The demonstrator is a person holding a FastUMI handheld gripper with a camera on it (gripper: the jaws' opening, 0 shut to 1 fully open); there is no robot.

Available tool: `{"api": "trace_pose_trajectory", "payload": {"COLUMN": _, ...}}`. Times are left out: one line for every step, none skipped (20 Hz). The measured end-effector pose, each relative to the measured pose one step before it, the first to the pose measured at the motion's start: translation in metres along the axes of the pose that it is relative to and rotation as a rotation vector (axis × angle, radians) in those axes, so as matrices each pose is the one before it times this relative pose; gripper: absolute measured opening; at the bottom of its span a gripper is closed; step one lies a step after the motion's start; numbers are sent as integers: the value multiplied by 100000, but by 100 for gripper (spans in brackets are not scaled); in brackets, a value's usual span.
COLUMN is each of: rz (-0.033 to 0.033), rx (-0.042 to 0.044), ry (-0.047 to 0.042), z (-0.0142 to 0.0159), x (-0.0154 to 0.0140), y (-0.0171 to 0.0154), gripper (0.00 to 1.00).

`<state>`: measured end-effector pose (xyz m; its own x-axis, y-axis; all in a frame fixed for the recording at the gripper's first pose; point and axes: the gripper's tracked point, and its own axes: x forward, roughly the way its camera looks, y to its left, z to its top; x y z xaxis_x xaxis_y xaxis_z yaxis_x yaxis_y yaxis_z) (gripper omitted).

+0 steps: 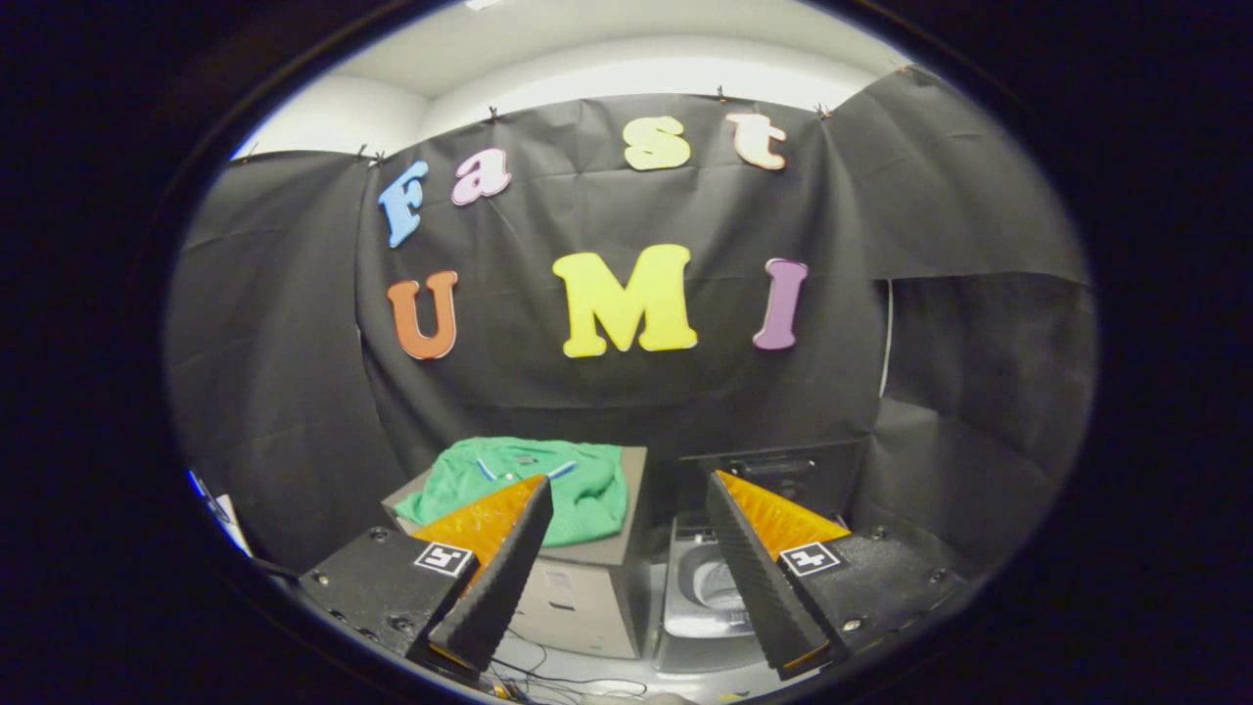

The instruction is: Put the clothes into the washing machine and then close the washing machine lid.

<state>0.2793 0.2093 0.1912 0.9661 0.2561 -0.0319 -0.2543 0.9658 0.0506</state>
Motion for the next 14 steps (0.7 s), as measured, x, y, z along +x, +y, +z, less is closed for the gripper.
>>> {"api": "trace_pose_trajectory", "payload": {"rz": 1715, "rx": -20, "ry": 279, "z": 463, "x": 1721, "y": 1131, "gripper": 99}}
{"api": "trace_pose_trajectory", "payload": {"rz": 1251, "rx": 140, "ry": 1059, "z": 266, "x": 1686, "y": 1110, "gripper": 99}}
{"api": "trace_pose_trajectory", "payload": {"rz": 967, "rx": 52, "ry": 875, "z": 309, "x": 1653, "y": 862, "gripper": 99}}
{"api": "trace_pose_trajectory", "payload": {"rz": 1093, "rx": 61, "ry": 1138, "z": 226, "x": 1625, "y": 1084, "gripper": 99}}
{"api": "trace_pose_trajectory", "payload": {"rz": 1556, "rx": 5, "ry": 1015, "z": 52, "x": 1673, "y": 1068, "gripper": 99}}
{"api": "trace_pose_trajectory", "payload": {"rz": 1033, "rx": 26, "ry": 1560, "z": -115, "x": 1860, "y": 1045, "gripper": 99}}
{"api": "trace_pose_trajectory", "payload": {"rz": 512, "rx": 11, "ry": 1730, "z": -48, "x": 1482, "y": 870, "gripper": 99}}
{"api": "trace_pose_trajectory", "payload": {"rz": 699, "rx": -129, "ry": 2185, "z": -390, "x": 1524, "y": 814, "gripper": 99}}
{"api": "trace_pose_trajectory", "payload": {"rz": 50, "rx": 179, "ry": 2406, "z": -305, "x": 1424, "y": 689, "gripper": 99}}
{"api": "trace_pose_trajectory", "payload": {"rz": -183, "rx": -1, "ry": 2045, "z": -442, "x": 1490, "y": 757, "gripper": 99}}
{"api": "trace_pose_trajectory", "payload": {"rz": 152, "rx": -314, "ry": 2442, "z": -410, "x": 1314, "y": 712, "gripper": 99}}
{"api": "trace_pose_trajectory", "payload": {"rz": 455, "rx": -56, "ry": 2342, "z": -750, "x": 1404, "y": 782, "gripper": 99}}
{"api": "trace_pose_trajectory", "payload": {"rz": 204, "rx": 61, "ry": 1666, "z": -465, "x": 1168, "y": 564, "gripper": 99}}
{"api": "trace_pose_trajectory", "payload": {"rz": -293, "rx": -125, "ry": 2887, "z": -700, "x": 1140, "y": 421, "gripper": 99}}
